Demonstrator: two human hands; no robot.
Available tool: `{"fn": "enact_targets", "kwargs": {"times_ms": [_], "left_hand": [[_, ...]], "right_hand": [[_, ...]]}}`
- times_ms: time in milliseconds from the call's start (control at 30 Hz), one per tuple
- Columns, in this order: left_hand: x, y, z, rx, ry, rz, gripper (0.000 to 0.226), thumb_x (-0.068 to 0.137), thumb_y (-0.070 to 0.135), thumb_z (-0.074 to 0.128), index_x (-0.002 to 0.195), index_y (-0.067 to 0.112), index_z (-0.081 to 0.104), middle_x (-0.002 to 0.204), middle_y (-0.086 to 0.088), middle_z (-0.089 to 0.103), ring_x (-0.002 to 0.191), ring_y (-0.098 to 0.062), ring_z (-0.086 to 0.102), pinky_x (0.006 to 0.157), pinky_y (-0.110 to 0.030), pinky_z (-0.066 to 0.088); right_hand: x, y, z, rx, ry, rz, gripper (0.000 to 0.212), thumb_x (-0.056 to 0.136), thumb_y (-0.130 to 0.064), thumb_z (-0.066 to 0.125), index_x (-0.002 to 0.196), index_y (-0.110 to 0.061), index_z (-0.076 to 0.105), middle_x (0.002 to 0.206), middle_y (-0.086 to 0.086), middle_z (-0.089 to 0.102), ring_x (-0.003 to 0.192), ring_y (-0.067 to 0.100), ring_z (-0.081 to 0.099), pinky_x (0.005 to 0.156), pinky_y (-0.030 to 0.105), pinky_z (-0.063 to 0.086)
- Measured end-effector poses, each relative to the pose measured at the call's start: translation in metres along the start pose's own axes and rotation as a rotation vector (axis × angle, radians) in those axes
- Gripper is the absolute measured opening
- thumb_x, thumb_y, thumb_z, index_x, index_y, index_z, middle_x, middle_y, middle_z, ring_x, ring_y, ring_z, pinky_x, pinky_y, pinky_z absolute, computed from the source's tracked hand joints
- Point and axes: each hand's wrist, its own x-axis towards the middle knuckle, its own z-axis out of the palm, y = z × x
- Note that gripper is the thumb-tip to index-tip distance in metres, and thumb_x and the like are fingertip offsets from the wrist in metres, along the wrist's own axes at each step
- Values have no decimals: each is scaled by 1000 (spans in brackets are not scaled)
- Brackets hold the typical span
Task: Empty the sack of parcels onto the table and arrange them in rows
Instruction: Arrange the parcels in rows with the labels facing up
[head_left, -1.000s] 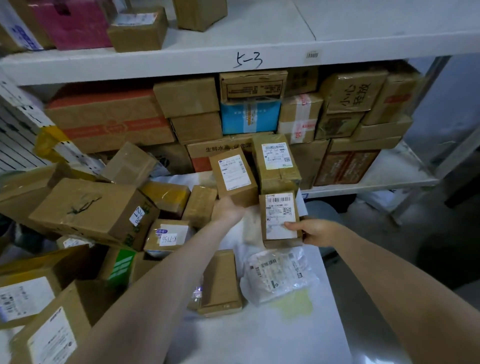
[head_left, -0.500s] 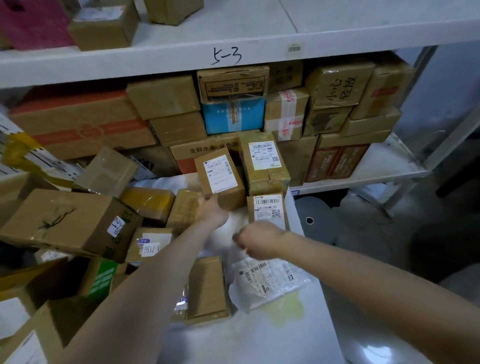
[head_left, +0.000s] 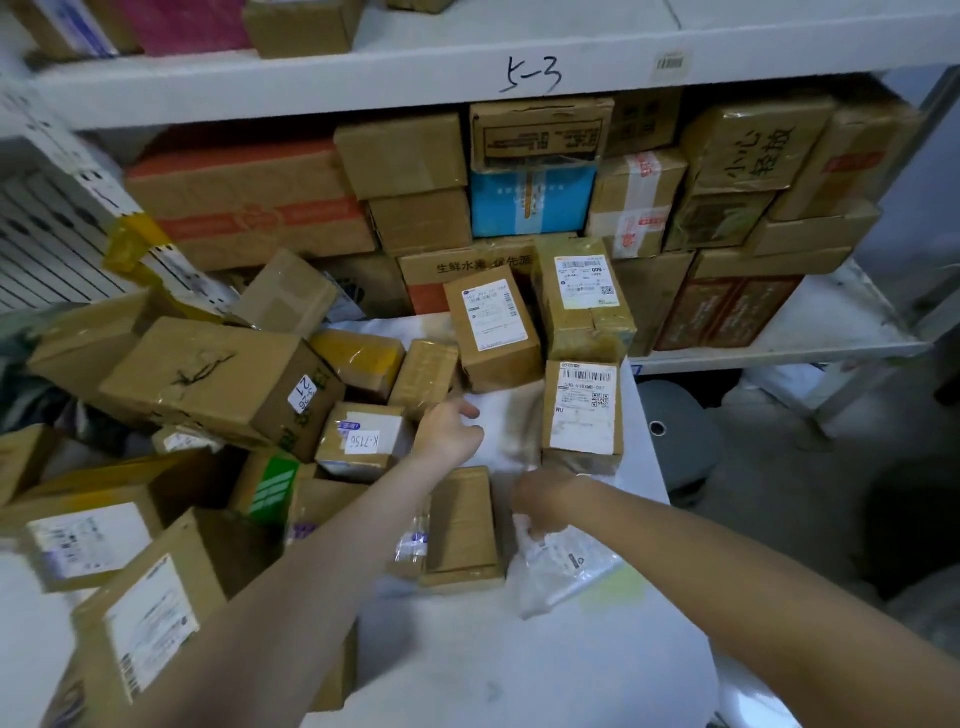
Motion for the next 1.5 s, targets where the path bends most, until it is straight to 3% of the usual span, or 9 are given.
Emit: {"fn": "enact_targets", "kwargs": {"times_ms": [133, 267, 467, 667, 767, 900, 1067, 1267, 1500], "left_hand": [[-12, 1, -8, -115, -32, -12, 28, 91, 6, 57, 118, 9, 65, 119, -7, 59, 112, -23, 57, 88, -28, 45], [-34, 15, -30, -353, -190, -129, 30, 99, 23, 52, 123, 6, 59, 115, -12, 63, 95, -21, 62, 87, -32, 48], [-45, 17, -74, -942, -413, -179, 86, 82, 76, 41, 137, 10, 46, 135, -11, 55, 129, -34, 48, 107, -48, 35], [-50, 24, -76, -853, 17, -193, 14, 89, 14, 68, 99, 12, 59, 116, -12, 65, 103, -27, 63, 87, -40, 51], [-49, 19, -81, -962, -6, -224, 18, 93, 9, 61, 110, 6, 59, 105, -10, 64, 101, -26, 62, 84, -40, 52], [-43, 9, -86, -1007, 19, -264, 30, 91, 3, 61, 120, 4, 57, 111, -14, 65, 103, -29, 64, 87, -44, 55], [-34, 4, -88, -831, 136, -165, 17, 92, 1, 55, 98, 15, 49, 102, -11, 55, 97, -29, 59, 86, -42, 54], [-15, 5, -90, -836, 158, -29, 32, 89, -1, 59, 108, 24, 55, 123, -11, 58, 108, -30, 61, 93, -49, 53], [15, 20, -97, -385, -9, 250, 60, 79, 2, 75, 126, 27, 49, 132, -3, 54, 116, -24, 58, 89, -38, 56]], "right_hand": [[-19, 3, -11, 419, -108, -72, 21, 83, -29, 72, 75, -15, 59, 68, -4, 64, 59, 9, 56, 54, 22, 42], [-51, 5, -44, 736, -30, -46, 27, 85, -35, 70, 71, -18, 56, 64, -3, 63, 61, 9, 58, 54, 19, 41], [-76, 20, -79, 1194, 805, 353, 25, 89, -29, 65, 67, -20, 58, 72, -3, 61, 67, 11, 58, 61, 25, 42], [-80, 1, -94, 1203, 916, 386, 16, 90, -38, 62, 86, -23, 67, 85, -6, 71, 73, 10, 65, 62, 26, 49], [-73, -6, -101, 1483, 1020, 224, 17, 88, -14, 66, 102, -13, 56, 105, 8, 69, 84, 17, 66, 69, 25, 52], [-65, -23, -101, 1321, 1189, 104, 24, 92, 4, 51, 80, -16, 43, 81, -8, 51, 76, 4, 50, 67, 9, 43], [-54, -22, -100, 1141, 903, 6, 40, 97, 4, 38, 93, -14, 74, 108, -2, 68, 109, 7, 57, 106, 27, 40], [-48, 1, -115, 1140, 725, 12, 36, 97, -7, 51, 133, -10, 55, 148, 5, 42, 140, 17, 34, 107, 23, 28], [-25, 37, -122, 1057, 676, -49, 35, 88, -11, 67, 123, -6, 63, 123, 3, 62, 108, 12, 57, 74, 12, 49]]}}
